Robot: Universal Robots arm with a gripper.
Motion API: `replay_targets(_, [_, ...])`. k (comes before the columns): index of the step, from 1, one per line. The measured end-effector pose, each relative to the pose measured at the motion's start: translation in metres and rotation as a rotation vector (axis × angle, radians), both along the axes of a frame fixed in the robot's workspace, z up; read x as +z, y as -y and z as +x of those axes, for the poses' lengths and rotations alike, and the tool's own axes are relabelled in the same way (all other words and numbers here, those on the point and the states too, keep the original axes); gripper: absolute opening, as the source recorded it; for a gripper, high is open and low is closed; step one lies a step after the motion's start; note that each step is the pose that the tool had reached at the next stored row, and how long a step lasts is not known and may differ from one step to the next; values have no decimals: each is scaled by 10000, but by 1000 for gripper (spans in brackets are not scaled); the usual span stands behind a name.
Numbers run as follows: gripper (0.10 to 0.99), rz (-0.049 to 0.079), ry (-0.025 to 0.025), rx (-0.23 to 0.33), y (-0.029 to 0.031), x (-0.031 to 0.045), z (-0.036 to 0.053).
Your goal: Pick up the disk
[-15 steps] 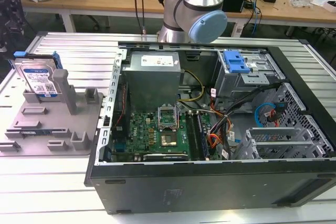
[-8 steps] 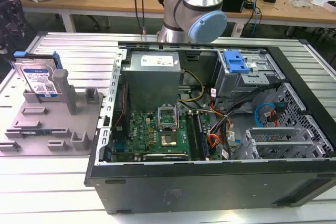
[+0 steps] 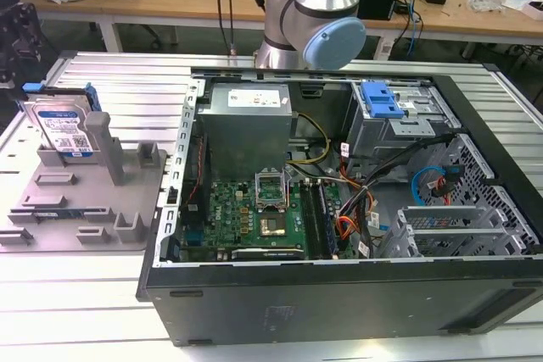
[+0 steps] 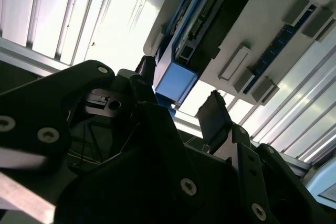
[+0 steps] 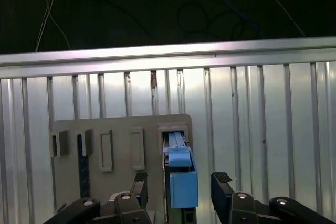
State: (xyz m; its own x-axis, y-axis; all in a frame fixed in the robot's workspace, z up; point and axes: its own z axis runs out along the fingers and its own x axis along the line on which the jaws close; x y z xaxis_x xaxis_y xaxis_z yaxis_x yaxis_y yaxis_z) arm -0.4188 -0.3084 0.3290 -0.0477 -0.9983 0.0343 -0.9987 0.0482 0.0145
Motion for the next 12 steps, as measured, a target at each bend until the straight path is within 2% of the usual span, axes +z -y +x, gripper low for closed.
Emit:
replay_targets(2, [600, 0, 1, 0, 0, -9, 16])
replay_targets(6, [600, -20, 1, 0, 0, -96, 18])
replay_targets(12, [600, -61, 0, 50, 0, -146, 18])
